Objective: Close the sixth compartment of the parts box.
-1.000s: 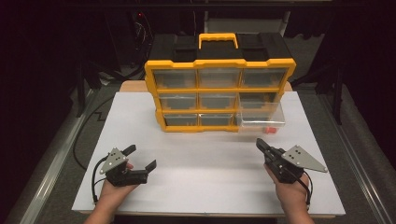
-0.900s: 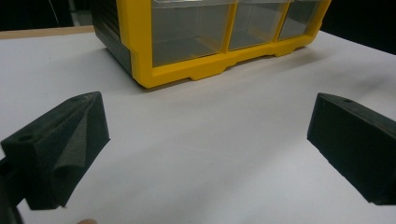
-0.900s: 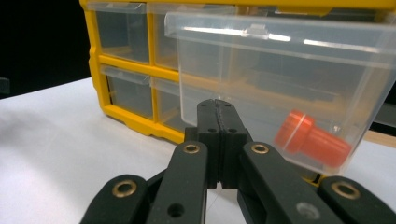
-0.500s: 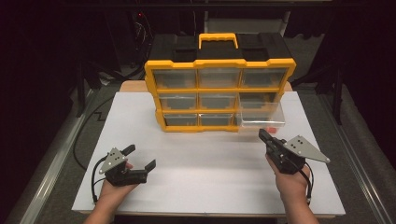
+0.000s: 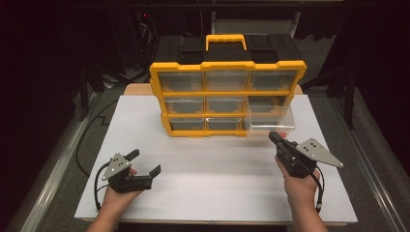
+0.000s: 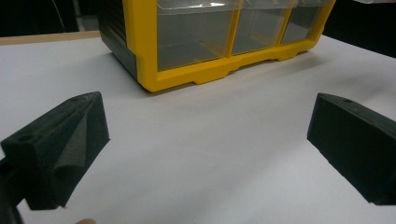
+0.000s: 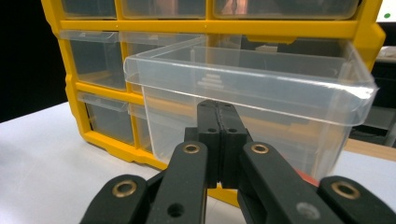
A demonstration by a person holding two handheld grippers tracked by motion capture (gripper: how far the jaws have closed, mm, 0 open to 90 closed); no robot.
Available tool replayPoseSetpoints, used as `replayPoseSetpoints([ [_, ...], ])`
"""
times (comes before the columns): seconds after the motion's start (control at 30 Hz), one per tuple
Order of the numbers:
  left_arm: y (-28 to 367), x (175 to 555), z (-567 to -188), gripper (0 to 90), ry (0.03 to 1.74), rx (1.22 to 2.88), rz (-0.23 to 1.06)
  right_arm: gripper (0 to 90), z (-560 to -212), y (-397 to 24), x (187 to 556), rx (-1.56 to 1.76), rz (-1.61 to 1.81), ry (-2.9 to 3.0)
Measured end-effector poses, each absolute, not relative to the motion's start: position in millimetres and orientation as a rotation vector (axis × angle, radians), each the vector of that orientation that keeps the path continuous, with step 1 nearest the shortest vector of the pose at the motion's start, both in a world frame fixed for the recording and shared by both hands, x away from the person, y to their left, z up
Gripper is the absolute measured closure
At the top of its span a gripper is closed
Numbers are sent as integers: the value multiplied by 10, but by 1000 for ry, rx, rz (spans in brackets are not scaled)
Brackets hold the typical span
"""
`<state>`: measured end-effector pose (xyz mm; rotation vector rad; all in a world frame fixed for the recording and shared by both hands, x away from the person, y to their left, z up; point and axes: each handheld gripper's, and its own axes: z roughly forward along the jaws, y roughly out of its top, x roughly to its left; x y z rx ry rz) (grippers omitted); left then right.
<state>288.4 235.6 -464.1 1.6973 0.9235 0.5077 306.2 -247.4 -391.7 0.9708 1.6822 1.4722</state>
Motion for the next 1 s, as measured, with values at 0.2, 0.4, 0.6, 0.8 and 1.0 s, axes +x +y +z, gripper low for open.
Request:
replayPoseSetpoints([
  [0.2,2347,2883,-4642,3,925,1698,506,900,-3885,-2491,3046,967,1475,1671],
  [0.4,2343,2891,-4645,3,931,1693,505,900,-3873,-2482,3056,967,1475,1665],
  [0.6,2344,2887,-4638,2,935,1683,505,900,-3852,-2445,3091,980,1463,1678],
  [0.8,2365,2886,-4633,2,933,1682,507,900,-3780,-2401,3133,964,1442,1686],
  [1.0,2353,2878,-4633,2,927,1685,502,900,-3784,-2383,3155,974,1423,1690],
])
